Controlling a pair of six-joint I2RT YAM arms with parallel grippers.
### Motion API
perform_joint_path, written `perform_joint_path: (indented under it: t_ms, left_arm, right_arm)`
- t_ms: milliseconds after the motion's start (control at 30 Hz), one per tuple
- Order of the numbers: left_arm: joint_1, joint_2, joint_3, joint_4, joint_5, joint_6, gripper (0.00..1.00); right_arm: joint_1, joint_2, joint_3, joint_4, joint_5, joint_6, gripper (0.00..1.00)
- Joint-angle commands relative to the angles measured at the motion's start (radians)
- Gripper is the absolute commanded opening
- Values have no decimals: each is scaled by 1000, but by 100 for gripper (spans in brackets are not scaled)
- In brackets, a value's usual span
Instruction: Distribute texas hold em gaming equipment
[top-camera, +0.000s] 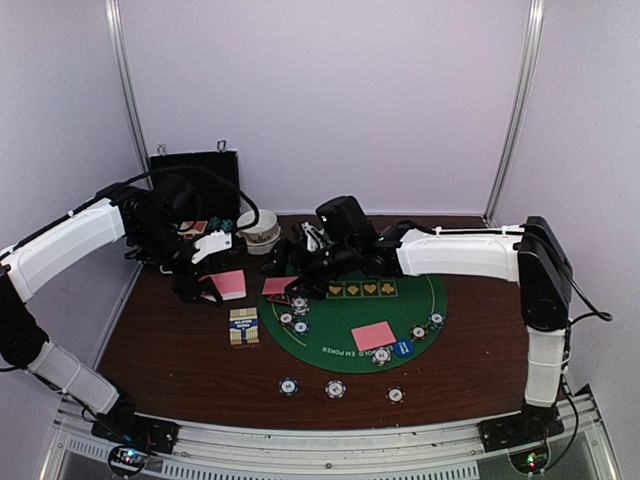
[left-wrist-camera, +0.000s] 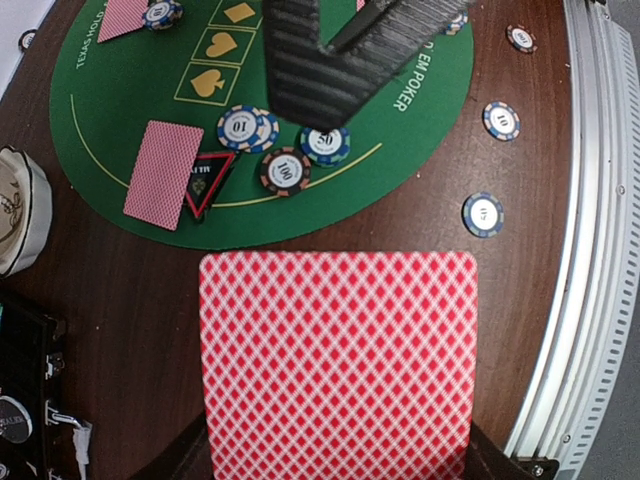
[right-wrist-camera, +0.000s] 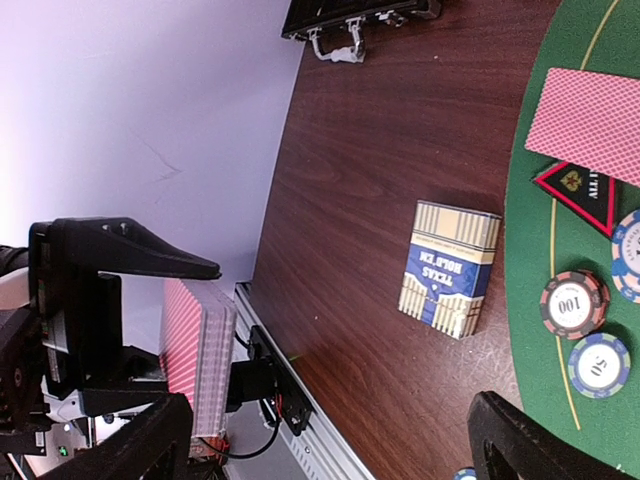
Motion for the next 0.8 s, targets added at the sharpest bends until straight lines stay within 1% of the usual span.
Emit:
perform_joint_path:
  t_ms: [0, 333, 600, 767]
  left_arm:
    - [2, -6, 31, 11, 20, -1, 0]
    - [-3, -2, 31, 11, 18, 0, 0]
    - [-6, 0, 34, 11, 18, -1, 0]
    - [-5, 2, 39, 11, 18, -1, 0]
  right_arm:
    - [16, 34, 51, 68, -58, 39, 100]
    - [34, 81, 70, 177, -131, 110, 100]
    - [49, 135, 122, 206, -163, 143, 99]
    - [61, 188, 185, 212, -191, 164, 100]
